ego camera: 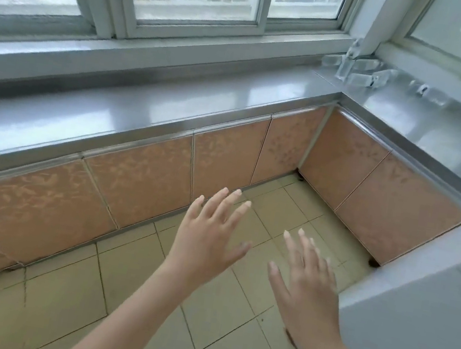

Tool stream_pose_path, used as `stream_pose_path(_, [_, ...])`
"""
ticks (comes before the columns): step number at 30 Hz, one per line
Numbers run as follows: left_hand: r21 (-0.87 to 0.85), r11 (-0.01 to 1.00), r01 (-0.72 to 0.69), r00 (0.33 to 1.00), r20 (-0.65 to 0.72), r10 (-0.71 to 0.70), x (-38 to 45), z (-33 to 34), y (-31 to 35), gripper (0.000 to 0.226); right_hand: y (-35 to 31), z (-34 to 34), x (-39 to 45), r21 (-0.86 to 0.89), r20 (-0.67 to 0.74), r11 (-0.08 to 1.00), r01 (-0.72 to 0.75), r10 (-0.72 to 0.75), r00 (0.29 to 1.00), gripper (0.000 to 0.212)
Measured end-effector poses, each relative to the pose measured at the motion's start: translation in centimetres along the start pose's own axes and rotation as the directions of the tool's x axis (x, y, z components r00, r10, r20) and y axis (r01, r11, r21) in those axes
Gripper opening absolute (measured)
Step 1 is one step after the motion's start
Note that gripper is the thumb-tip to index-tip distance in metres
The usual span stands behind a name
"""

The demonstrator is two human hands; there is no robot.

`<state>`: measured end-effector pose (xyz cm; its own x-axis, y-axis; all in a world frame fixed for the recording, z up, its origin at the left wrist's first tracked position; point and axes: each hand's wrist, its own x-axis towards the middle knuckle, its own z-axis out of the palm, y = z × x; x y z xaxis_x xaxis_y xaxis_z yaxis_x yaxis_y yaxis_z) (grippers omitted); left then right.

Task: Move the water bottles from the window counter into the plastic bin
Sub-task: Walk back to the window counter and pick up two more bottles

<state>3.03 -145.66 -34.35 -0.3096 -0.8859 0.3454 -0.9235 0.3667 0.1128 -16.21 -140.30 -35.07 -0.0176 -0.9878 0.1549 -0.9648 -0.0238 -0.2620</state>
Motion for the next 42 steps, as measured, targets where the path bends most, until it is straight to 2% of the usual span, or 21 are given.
stream_pose_path(9, [0.017,0.999,-0.052,0.997,0.051,0.051,22.5,8.1,-1.4,0.068,8.5,2.0,20.3,0.073,-0.037,0.993,-0.096,0.099,0.994,0.06])
stream_pose_path(14, [-0.038,0.997,-0.071,0.987,0.14,0.076,35.1,14.2,-1.4,0.071,13.4,2.1,31.6,0.075,-0.051,0.981,-0.181,0.185,0.981,0.061])
stream_pose_path(26, [-0.121,0.968,-0.22,0.951,0.196,0.24,61.8,23.3,4.6,0.069,27.3,-0.4,53.5,0.085,-0.086,0.943,-0.322,0.329,0.941,0.062])
stream_pose_path(31, [-0.107,0.974,-0.201,0.943,0.248,0.222,71.3,27.9,7.9,0.074,35.1,-0.7,62.4,0.066,-0.052,0.941,-0.332,0.335,0.941,0.065])
stream_pose_path(36, [-0.145,0.979,-0.145,0.956,0.236,0.177,80.7,31.5,10.9,0.072,41.9,-2.0,72.1,0.057,-0.023,0.949,-0.309,0.311,0.95,0.067])
stream_pose_path(42, [-0.173,0.98,-0.099,0.966,0.218,0.136,90.5,35.5,11.9,0.069,47.1,-1.6,82.7,0.073,0.007,0.959,-0.273,0.273,0.962,0.067])
